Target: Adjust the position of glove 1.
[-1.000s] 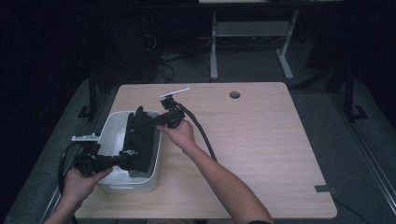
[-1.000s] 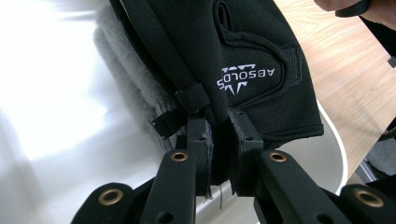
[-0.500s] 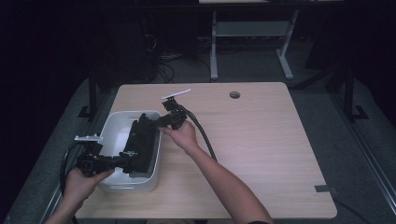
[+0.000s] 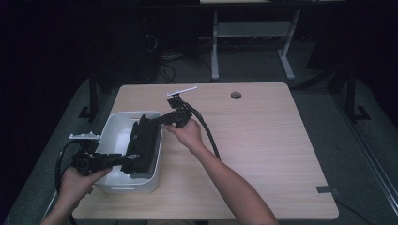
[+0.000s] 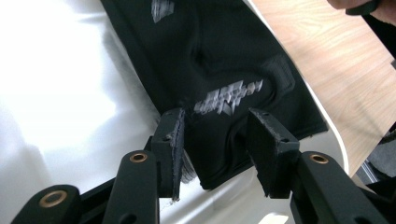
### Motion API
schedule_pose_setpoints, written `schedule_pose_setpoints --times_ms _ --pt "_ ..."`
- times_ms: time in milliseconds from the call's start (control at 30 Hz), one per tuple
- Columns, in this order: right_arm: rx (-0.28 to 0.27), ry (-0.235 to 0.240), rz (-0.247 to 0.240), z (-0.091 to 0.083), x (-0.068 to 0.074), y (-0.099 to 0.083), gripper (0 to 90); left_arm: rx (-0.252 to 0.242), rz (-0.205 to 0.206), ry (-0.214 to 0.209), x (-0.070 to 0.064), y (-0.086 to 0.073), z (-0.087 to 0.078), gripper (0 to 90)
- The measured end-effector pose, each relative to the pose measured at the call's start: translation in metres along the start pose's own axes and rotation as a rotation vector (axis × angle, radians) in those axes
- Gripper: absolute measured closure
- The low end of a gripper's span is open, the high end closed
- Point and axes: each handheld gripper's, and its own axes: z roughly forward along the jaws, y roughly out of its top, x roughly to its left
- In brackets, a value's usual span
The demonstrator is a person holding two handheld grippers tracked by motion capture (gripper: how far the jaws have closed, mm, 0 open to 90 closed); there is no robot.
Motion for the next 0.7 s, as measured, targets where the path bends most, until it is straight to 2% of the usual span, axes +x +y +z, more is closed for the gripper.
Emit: schedule_pose_setpoints --times_ms 133,367,700 --pt "-0.015 0.004 -0.003 -0.009 -0.001 0.001 54.7 -0.016 0.010 0.007 -0.002 0.004 -0.004 56.8" --pt "-0.032 0.005 -0.006 -0.023 -0.003 0.001 52.6 -0.029 0.018 -0.004 -0.008 0.011 -0.004 56.9" --pt "-0.077 0.022 -0.001 -0.054 -0.011 -0.006 49.7 -0.048 0.064 -0.030 -0.029 0.028 -0.002 56.9"
